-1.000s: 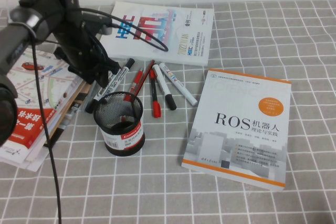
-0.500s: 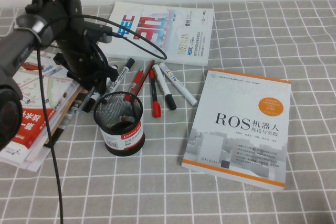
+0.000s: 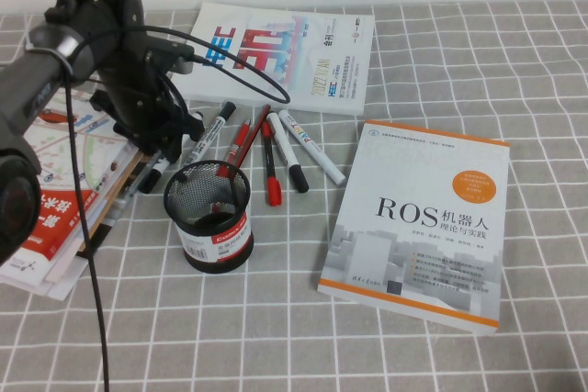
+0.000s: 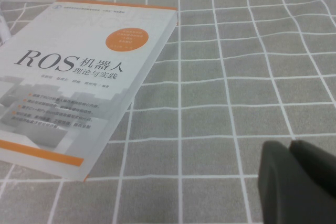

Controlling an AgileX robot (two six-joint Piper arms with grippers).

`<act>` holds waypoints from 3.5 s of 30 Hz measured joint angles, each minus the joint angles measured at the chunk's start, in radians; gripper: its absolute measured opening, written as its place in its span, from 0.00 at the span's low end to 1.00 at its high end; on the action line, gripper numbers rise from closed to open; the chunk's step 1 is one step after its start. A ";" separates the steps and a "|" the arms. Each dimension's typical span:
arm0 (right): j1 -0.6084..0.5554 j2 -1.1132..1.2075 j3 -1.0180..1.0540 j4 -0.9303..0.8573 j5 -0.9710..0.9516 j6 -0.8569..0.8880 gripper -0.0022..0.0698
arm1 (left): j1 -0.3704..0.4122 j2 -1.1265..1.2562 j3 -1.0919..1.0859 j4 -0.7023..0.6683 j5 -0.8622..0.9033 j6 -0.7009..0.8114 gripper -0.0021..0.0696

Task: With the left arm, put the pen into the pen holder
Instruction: Pick up the pen on the table, then place the pen onto the pen holder

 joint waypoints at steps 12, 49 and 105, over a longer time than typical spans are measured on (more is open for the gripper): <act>0.000 0.000 0.000 0.000 0.000 0.000 0.01 | 0.000 0.002 -0.002 0.000 0.000 -0.025 0.40; 0.000 0.000 0.000 0.000 0.000 0.000 0.01 | 0.000 0.032 -0.090 0.000 0.000 -0.021 0.40; 0.000 0.000 0.000 0.000 0.000 0.000 0.01 | -0.001 -0.211 -0.123 -0.062 0.007 -0.041 0.10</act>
